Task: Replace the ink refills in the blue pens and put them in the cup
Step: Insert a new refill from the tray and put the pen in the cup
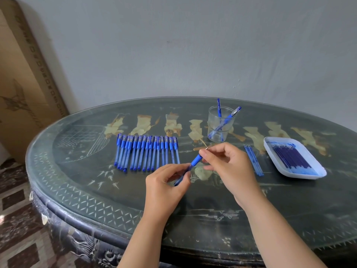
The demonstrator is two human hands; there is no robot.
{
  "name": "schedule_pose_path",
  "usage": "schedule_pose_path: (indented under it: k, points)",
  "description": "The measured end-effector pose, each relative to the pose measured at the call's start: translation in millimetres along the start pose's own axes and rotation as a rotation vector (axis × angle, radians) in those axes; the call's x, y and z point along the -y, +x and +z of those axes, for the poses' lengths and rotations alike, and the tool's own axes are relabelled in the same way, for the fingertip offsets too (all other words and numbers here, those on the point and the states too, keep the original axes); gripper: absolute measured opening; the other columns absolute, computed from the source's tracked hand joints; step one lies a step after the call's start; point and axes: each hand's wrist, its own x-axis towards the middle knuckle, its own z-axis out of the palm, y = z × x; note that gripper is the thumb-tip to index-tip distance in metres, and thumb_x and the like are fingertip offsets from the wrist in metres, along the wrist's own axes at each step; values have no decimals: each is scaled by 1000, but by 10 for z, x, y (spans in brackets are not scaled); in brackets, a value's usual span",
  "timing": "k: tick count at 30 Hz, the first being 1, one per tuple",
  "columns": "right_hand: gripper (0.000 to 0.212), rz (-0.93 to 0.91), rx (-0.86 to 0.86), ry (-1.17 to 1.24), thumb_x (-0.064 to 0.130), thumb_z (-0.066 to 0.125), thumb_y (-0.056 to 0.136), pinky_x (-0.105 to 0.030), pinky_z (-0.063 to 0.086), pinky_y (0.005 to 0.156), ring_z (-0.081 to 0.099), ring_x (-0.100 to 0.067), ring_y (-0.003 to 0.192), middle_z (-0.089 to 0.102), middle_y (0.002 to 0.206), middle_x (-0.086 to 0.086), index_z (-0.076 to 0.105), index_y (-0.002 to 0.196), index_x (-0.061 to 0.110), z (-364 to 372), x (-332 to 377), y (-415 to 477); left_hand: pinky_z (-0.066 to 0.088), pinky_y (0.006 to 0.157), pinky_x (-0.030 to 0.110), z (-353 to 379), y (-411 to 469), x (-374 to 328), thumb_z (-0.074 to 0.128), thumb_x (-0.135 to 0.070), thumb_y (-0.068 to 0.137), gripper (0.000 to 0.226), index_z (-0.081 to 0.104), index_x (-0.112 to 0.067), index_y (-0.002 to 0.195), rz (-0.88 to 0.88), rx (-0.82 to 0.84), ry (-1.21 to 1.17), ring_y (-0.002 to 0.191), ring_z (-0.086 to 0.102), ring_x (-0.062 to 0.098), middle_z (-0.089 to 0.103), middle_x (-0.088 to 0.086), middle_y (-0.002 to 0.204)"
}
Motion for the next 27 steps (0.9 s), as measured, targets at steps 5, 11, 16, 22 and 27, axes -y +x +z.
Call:
schedule_pose_path:
  k: [5,11,16,22,27]
  points:
    - [19,-21,80,45,24,62,94,-32,60,77,70,-12,92,72,96,6,68,111,30,-17,10,1,55,78,17,0,-2,2,78,-2,77,27,78,-19,98,-18,-14,-22,84,71,5,75,-13,90]
    - [18,-13,1,28,28,76,81,-39,61,75,71,-14,84,73,88,2,66,91,17,43,-25,1,55,78,17,-8,-2,0,78,-3,77,26,78,-19,99,1,-5,-5,84,71,3,74,-14,91]
    - [21,-46,96,74,22,63,93,-33,60,76,70,-12,93,71,95,6,66,112,29,2,-9,-7,55,77,16,-4,-4,0,78,-3,77,26,78,-19,99,7,-14,-1,84,71,4,74,-14,90]
    - [9,-36,7,61,24,74,83,-32,60,73,71,-15,88,74,88,3,69,88,19,45,-54,12,55,78,16,-5,-2,-4,78,-3,77,28,77,-20,98,9,-13,-12,84,71,4,74,-14,91]
    - [25,-37,76,91,32,69,86,-31,60,74,70,-13,94,72,98,2,67,111,29,15,-38,5,55,77,17,-3,-3,2,78,-3,77,26,78,-18,99,8,-15,-15,84,71,3,74,-14,91]
